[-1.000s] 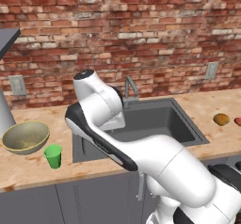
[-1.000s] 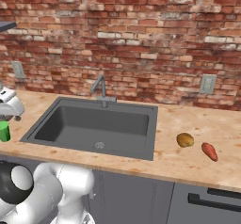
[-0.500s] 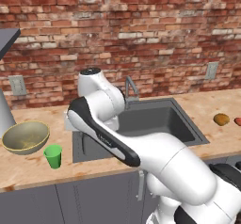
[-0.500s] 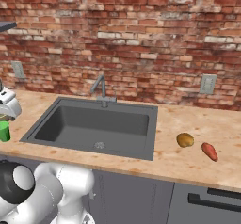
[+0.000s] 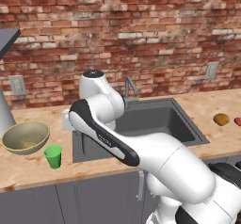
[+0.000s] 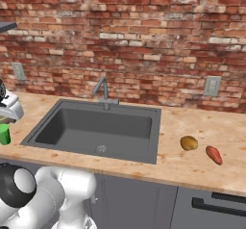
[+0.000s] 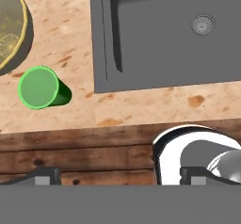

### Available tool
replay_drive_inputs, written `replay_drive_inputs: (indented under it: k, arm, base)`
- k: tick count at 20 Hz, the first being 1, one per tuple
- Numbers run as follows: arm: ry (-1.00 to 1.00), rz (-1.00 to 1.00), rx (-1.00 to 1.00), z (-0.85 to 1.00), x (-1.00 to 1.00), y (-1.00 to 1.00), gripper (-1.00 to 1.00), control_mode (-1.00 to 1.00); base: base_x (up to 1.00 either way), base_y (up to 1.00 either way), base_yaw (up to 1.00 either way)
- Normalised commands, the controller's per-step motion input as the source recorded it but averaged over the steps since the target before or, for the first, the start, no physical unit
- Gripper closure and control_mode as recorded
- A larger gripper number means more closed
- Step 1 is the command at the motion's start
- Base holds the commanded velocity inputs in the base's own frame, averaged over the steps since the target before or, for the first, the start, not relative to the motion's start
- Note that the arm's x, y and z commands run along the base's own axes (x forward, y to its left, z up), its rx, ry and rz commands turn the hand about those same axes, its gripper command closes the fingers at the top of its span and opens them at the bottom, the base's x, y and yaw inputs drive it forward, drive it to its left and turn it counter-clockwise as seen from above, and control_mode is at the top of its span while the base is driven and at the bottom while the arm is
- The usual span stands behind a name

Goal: Remove the potato and sweet potato from the sink. Then move the bowl and cup from the counter to the sink for washing.

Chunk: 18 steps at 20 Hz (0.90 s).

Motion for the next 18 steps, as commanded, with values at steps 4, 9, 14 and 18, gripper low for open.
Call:
replay_drive_inputs:
  k: [4, 9, 14, 18]
  arm:
    - [0.06, 0.07, 0.0, -0.03, 0.17, 0.15, -1.0, -1.0]
    - [0.1, 0.11, 0.0, -0.04, 0.21, 0.26, -1.0, -1.0]
    - [0.12, 0.14, 0.0, -0.08, 0.16, 0.25, -1.0, -1.0]
    - [0.1, 0.11, -0.02, -0.11, 0.12, 0.23, -1.0, -1.0]
  base:
    - [0.0, 0.0, 0.0]
    - [0.0, 0.0, 0.0]
    - [0.0, 0.0, 0.0]
    - [0.0, 0.0, 0.0]
